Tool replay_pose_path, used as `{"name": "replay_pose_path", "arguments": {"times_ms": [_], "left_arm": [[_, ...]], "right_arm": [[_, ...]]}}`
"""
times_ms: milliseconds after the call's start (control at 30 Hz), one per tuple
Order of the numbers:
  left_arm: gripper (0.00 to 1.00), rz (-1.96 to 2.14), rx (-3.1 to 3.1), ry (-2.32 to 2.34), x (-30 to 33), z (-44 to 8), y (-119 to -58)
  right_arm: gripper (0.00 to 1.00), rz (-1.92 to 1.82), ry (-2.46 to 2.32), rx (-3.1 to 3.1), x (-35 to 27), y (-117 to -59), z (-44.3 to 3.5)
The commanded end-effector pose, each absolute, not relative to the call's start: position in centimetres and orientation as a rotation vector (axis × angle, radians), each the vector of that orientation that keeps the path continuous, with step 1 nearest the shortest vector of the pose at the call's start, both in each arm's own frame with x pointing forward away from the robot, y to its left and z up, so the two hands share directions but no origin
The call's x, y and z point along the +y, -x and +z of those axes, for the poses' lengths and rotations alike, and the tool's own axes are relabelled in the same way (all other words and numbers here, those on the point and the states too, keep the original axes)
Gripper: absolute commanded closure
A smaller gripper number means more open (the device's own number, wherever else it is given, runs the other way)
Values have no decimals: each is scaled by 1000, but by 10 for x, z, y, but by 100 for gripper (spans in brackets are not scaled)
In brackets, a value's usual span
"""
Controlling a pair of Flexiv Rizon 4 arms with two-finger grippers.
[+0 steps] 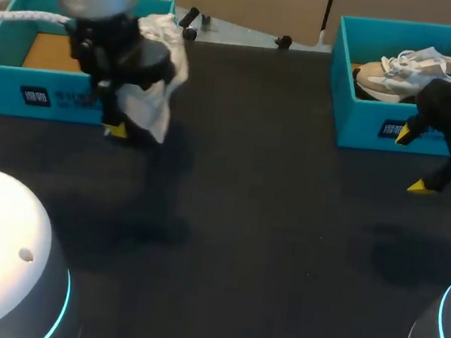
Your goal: Take the shoe out of the shoebox, open the shoe tongue, remove and reinsert the insole, then place the shoe into the shoebox
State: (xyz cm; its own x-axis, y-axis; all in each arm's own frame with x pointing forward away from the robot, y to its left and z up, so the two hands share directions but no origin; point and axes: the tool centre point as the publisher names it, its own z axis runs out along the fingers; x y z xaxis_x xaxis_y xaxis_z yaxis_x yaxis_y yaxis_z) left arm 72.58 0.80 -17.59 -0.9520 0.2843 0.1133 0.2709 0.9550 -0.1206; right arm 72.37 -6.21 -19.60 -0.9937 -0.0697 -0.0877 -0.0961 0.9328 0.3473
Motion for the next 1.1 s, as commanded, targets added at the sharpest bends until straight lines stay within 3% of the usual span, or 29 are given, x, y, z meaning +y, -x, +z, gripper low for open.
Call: {"name": "replay_pose_path", "arguments": {"times_ms": [33, 1100], "left_arm": [[100, 242, -2986, 395, 43, -180, -731], [100, 41, -2999, 270, 213, -190, -750]], "right_arm": [[0, 544, 129, 3017, -61, -724, -197], [0, 544, 129, 3017, -61, -724, -197]]}}
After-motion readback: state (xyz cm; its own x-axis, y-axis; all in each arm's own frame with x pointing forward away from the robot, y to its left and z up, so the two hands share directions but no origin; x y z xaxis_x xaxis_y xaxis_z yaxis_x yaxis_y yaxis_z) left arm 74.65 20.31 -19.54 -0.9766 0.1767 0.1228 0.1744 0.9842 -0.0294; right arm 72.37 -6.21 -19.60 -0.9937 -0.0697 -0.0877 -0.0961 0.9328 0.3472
